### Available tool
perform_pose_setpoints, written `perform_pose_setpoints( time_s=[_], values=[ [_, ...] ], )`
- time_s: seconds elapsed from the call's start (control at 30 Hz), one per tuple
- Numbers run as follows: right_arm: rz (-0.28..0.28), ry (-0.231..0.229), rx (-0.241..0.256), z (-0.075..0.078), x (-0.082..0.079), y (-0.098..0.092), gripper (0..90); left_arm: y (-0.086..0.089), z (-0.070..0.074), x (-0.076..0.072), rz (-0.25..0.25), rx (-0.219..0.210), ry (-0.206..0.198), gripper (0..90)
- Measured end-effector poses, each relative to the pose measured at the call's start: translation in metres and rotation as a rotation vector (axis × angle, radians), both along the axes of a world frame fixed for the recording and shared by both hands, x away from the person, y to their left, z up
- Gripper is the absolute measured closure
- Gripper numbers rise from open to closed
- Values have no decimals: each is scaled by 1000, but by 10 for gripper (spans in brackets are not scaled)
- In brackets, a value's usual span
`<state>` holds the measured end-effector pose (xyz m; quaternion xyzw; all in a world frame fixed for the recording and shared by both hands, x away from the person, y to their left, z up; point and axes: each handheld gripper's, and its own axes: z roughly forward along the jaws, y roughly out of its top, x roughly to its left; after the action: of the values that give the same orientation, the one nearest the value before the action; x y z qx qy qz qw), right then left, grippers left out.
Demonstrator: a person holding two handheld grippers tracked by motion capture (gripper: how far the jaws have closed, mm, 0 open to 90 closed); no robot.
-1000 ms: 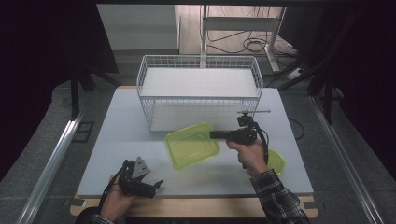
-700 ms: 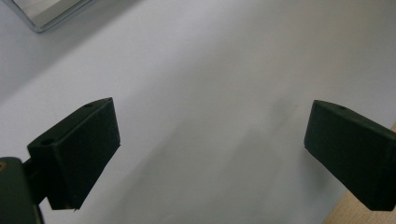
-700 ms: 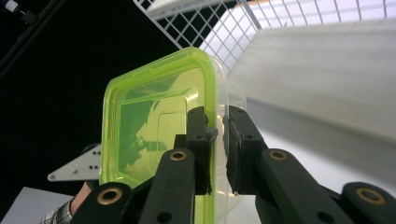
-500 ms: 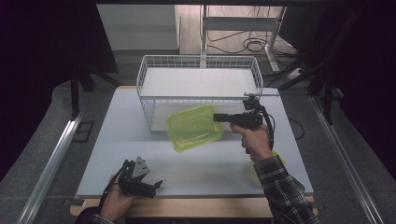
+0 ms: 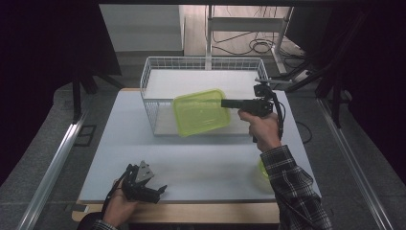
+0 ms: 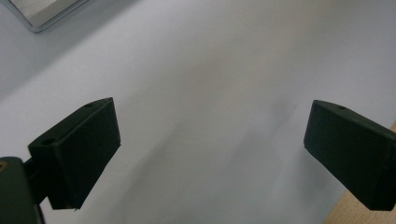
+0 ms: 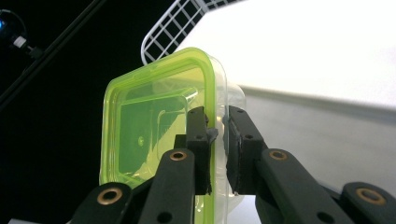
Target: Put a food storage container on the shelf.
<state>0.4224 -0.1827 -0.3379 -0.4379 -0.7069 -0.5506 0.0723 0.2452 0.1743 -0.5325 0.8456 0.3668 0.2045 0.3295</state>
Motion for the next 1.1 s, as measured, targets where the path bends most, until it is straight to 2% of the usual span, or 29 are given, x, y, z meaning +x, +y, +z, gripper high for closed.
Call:
perform_pose_setpoints(
  time_s=[0.43, 0.87, 1.1],
  values=[
    [-101, -37, 0, 26, 29, 2, 802, 0, 0, 0, -1, -5, 0, 35],
    [-175, -48, -13, 34, 53, 6, 802, 1, 1, 0, -2, -10, 0, 36],
    [-205, -34, -38, 31, 66, 9, 801, 1, 1, 0, -7, -9, 1, 36]
  ],
)
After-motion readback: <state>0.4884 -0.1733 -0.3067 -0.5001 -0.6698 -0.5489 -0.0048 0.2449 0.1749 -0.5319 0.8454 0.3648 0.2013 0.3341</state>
